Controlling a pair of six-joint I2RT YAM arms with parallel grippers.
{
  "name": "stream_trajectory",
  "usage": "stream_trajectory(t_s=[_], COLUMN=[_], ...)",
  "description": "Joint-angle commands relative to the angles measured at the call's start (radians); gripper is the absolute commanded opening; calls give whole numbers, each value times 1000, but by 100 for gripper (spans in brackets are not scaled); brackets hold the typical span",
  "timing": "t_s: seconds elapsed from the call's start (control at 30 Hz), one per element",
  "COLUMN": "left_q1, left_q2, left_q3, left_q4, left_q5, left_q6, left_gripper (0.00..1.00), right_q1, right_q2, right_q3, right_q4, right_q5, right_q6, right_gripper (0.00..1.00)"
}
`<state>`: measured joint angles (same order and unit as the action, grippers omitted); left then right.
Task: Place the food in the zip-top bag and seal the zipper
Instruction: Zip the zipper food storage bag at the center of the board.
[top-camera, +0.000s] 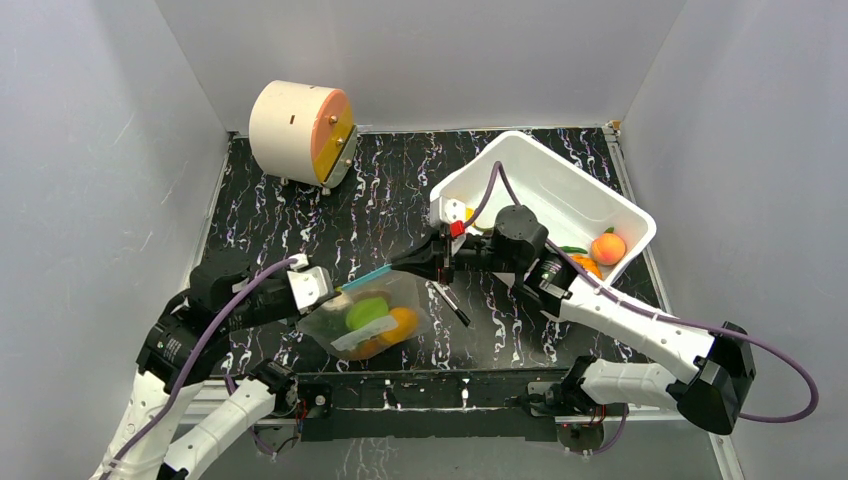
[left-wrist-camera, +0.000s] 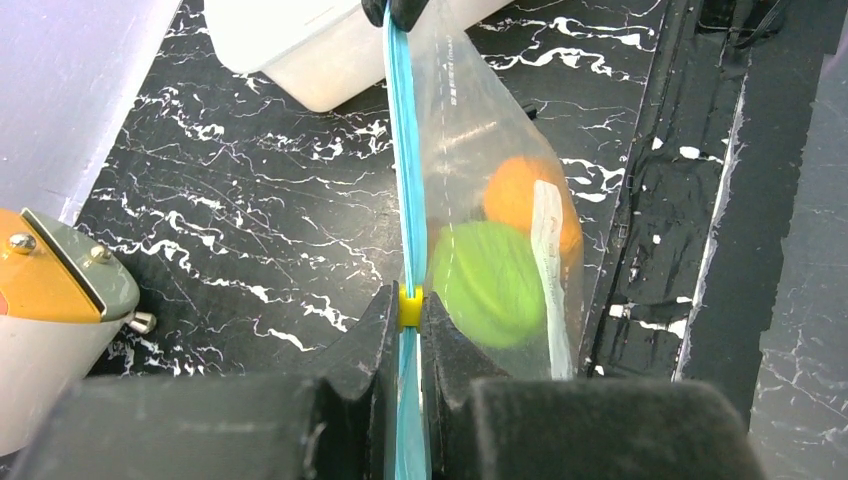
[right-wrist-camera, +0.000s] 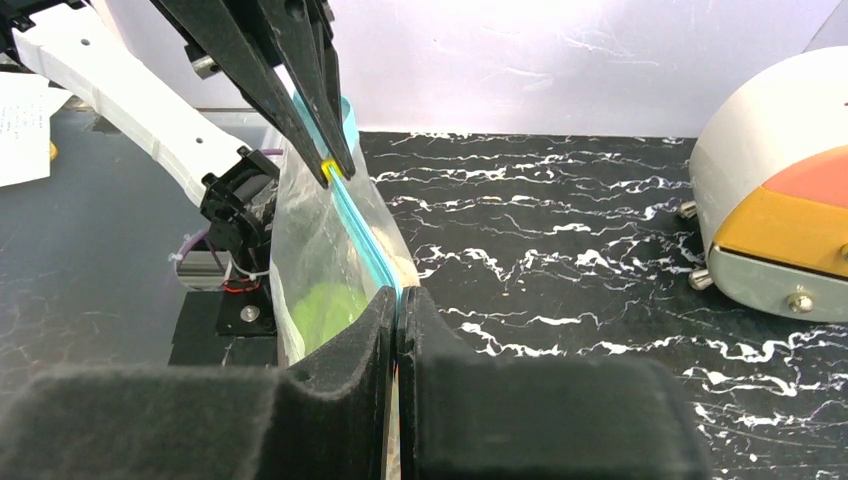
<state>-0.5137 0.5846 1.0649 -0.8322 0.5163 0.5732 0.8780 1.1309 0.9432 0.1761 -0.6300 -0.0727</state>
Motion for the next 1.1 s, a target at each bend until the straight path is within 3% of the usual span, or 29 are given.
stream_trajectory(t_s=[0.0,0.2,0.33,0.57,0.9,1.07], left_q1=[4,4,3,3,3,3], left_q2=[-51,-54,-16,13,-4,1], left_q3=[23,-20,-17,-30,-34,-23], left_q4=[-107,-72,-46,-11,2,-13], left_q5=[-91,-53,-15,15,78,95], left_q6=[2,16,33,40,67,85], left_gripper=[0,0,0,0,0,0], right_q1=[-49,-45,-12,152,208,210], right_q2=[-55,-58,-23,46,198,289], right_q3=[-39,-59,16,97,198,280], right_q4=[89,65,-23,-90,-133,-216], right_q5=[40,-21,-29,83,93,65], right_q6=[30,65,39,-13,-125,-158], right_gripper=[0,1,34,59,67,59])
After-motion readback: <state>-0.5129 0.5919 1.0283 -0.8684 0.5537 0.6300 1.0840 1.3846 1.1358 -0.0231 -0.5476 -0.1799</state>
